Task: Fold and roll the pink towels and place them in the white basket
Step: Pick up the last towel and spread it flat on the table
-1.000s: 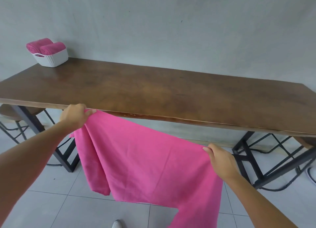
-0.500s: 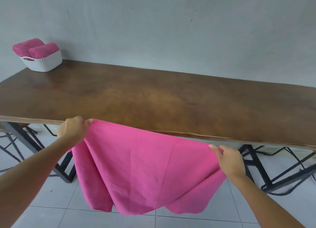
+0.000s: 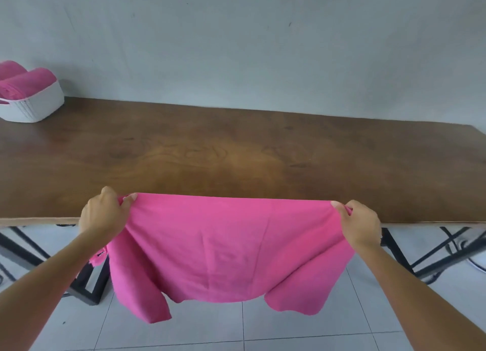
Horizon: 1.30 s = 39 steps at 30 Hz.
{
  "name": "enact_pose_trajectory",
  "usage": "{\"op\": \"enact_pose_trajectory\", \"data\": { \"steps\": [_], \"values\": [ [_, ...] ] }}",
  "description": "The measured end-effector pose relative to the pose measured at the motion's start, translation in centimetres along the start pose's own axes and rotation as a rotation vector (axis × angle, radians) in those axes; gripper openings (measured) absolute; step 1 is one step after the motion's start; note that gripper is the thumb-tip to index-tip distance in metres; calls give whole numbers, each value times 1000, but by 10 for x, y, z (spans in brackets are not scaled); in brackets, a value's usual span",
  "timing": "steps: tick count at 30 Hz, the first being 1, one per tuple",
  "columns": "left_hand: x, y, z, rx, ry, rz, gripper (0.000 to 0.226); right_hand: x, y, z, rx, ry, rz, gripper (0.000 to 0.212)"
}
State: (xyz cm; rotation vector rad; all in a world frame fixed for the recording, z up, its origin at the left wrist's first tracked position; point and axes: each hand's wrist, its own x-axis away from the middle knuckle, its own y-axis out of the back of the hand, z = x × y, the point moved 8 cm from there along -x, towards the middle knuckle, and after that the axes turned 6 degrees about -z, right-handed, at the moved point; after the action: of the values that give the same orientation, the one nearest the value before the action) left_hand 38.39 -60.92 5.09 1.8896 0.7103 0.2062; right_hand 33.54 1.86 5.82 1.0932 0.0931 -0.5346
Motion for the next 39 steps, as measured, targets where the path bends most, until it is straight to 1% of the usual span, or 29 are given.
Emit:
{"op": "enact_pose_trajectory", "data": {
  "steps": [3, 8, 13, 16, 21, 25, 30, 39],
  "values": [
    [-8, -8, -8, 26, 6, -4, 46, -10, -7, -1, 27, -49, -6, 56],
    [-26, -28, -18, 50, -7, -57, 41, -38, -24, -1, 111, -64, 35, 52],
    [-47, -56, -20, -24, 26, -78, 43, -68, -52, 1, 170, -13, 107, 54],
    [-63, -71, -25, -71, 89, -93, 50, -93, -66, 3, 173, 9, 129, 53],
    [-103, -91, -43, -64, 147, -94, 55, -142, -90, 11, 209, 109, 155, 52],
    [-136, -107, -63, -42, 198, -102, 54, -180, -110, 14, 163, 114, 159, 52],
    [-174, -126, -92, 15, 207, -123, 44, -232, -141, 15, 118, 93, 157, 53],
    [-238, -149, -134, 68, 212, -142, 41, -310, -184, 29, 98, 107, 157, 55]
  ]
}}
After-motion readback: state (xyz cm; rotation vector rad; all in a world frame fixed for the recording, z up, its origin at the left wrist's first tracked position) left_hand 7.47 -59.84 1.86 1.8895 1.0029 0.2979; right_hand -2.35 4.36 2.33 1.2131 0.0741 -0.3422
